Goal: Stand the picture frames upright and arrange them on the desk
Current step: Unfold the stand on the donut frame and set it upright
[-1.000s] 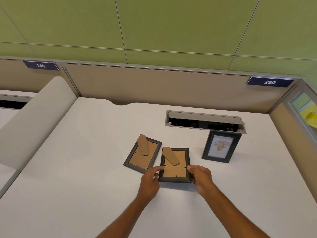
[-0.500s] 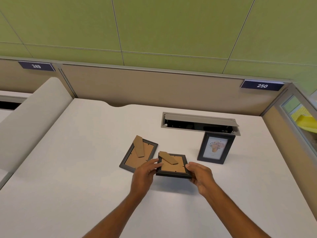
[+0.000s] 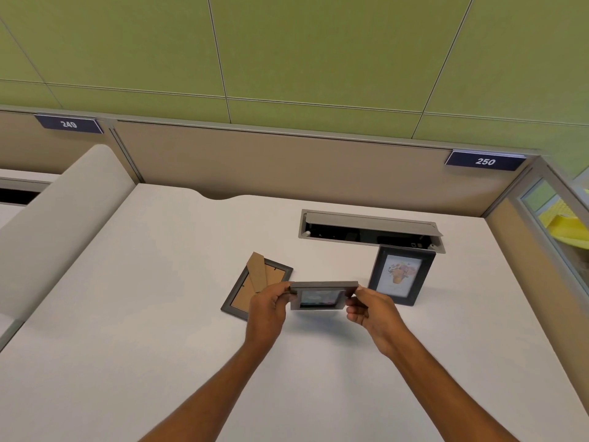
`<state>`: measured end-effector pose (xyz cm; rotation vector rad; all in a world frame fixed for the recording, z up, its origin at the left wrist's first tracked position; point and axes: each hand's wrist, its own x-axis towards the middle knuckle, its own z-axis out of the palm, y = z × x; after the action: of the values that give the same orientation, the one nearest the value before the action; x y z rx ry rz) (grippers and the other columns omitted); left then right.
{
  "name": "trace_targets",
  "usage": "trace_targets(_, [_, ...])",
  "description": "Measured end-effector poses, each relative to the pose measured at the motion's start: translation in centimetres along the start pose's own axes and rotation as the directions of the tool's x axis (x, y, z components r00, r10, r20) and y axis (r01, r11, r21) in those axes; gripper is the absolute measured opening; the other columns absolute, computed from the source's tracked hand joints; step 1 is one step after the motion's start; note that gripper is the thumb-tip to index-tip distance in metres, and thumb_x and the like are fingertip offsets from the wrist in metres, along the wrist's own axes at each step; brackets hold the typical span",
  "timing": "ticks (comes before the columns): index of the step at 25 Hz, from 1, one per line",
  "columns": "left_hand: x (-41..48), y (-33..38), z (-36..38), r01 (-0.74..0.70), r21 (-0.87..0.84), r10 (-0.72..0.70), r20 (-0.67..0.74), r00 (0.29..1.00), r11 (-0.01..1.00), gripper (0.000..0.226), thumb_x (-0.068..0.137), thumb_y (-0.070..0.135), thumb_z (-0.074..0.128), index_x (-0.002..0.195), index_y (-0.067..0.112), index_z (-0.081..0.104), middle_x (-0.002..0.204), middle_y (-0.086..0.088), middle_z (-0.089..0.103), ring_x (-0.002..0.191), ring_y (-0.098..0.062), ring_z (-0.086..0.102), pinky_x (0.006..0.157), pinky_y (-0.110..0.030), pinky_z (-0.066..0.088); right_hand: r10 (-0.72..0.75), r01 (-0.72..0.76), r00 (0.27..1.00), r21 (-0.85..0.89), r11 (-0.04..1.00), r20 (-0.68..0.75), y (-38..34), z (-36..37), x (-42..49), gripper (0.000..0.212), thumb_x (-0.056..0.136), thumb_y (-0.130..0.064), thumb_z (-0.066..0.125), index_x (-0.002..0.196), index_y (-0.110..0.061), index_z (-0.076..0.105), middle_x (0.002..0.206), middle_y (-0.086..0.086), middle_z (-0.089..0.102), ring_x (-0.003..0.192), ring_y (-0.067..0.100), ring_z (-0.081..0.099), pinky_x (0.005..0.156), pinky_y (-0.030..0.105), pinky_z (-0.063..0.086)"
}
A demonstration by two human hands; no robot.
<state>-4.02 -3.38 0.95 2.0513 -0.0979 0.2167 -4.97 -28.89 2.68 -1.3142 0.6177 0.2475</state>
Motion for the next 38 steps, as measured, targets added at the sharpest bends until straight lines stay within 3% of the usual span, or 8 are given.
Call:
trace_targets(3, [1.1,0.3,-0.1,0.017,-0.033,-0.018,-0.022,1.000,0.999,0.014,0.097,-0.005,0.071,0.100,0.005,0.081,0.083,0.017,0.072,0.078,0.009,0.064,0.073,-0.004,0.045,-0.008,0.009,0.999,-0.020,1.000,0.042,-0.5,0.0,0.0,0.024,0.110,-0.015,0.057,0.122,-0.002,0.074,0.099,0.017,0.076,0.084,0.026,0.068,0.074,0.036,0.062])
trace_targets(6, [2.0,0.7,0.0,0.084,-0.080,-0.087,-0.036,0.996,0.993,0.018,0.099,0.001,0.071,0.112,0.007,0.082,0.092,0.015,0.076,0.088,0.010,0.067,0.076,-0.003,0.048,-0.030,0.033,0.997,-0.045,0.998,0.064,-0.5,0.3,-0.2,0.023,0.108,-0.013,0.062,0.127,-0.008,0.073,0.098,0.012,0.077,0.085,0.024,0.069,0.072,0.033,0.062])
trace_targets(11, [3.3,0.7,-0.1,0.188,-0.192,-0.184,0.038,0.982,0.963,0.022,0.105,0.008,0.065,0.120,0.011,0.081,0.102,0.002,0.083,0.097,-0.011,0.077,0.080,-0.017,0.060,-0.065,0.068,0.997,-0.086,0.994,0.038,-0.6,0.5,0.1,0.024,0.102,-0.025,0.072,0.122,-0.014,0.079,0.101,0.006,0.077,0.092,0.024,0.066,0.077,0.035,0.062])
trace_targets(23, [4.4,1.7,-0.2,0.425,-0.365,-0.361,0.234,0.903,0.828,0.019,0.111,0.023,0.060,0.115,0.021,0.078,0.101,0.005,0.085,0.103,-0.021,0.082,0.074,-0.028,0.067,-0.037,0.042,0.993,-0.040,0.998,0.116,-1.1,1.3,0.1,0.030,0.107,-0.041,0.057,0.123,-0.022,0.075,0.116,0.005,0.082,0.113,0.028,0.077,0.084,0.040,0.066])
trace_targets(26, [4.5,2.3,0.0,0.521,-0.341,-0.415,0.338,0.845,0.783,0.030,0.113,0.038,0.053,0.117,0.019,0.076,0.102,0.003,0.085,0.105,-0.023,0.081,0.077,-0.030,0.067,-0.004,0.000,0.997,0.041,0.999,0.082,-0.9,1.4,0.2,0.030,0.107,-0.038,0.057,0.122,-0.018,0.075,0.115,0.007,0.083,0.108,0.028,0.080,0.078,0.040,0.067])
trace_targets(32, [4.5,1.7,1.2,0.783,-0.245,-0.563,0.577,0.592,0.572,0.067,0.102,0.077,0.034,0.126,0.029,0.074,0.119,-0.001,0.083,0.112,-0.025,0.080,0.095,-0.046,0.065,0.021,-0.025,0.997,0.051,0.998,0.075,-0.3,1.4,0.9,0.031,0.107,-0.037,0.058,0.123,-0.016,0.074,0.116,0.008,0.083,0.108,0.027,0.081,0.085,0.041,0.067])
trace_targets(36, [5.1,1.6,2.2,0.798,-0.307,-0.541,0.605,0.585,0.519,0.072,0.098,0.082,0.030,0.128,0.034,0.074,0.120,0.004,0.084,0.109,-0.018,0.082,0.084,-0.038,0.066,0.016,-0.019,0.997,0.049,0.999,0.071,-0.1,1.4,1.6,0.031,0.107,-0.037,0.057,0.124,-0.017,0.074,0.116,0.007,0.083,0.111,0.028,0.079,0.088,0.043,0.067])
trace_targets(38, [5.8,1.5,2.8,0.797,-0.339,-0.556,0.581,0.595,0.500,0.076,0.098,0.082,0.028,0.129,0.031,0.075,0.121,0.001,0.084,0.110,-0.022,0.082,0.095,-0.046,0.065,0.002,-0.004,0.998,0.030,1.000,0.066,-0.3,1.4,2.0,0.030,0.108,-0.037,0.057,0.124,-0.019,0.074,0.116,0.005,0.083,0.112,0.028,0.078,0.088,0.043,0.067])
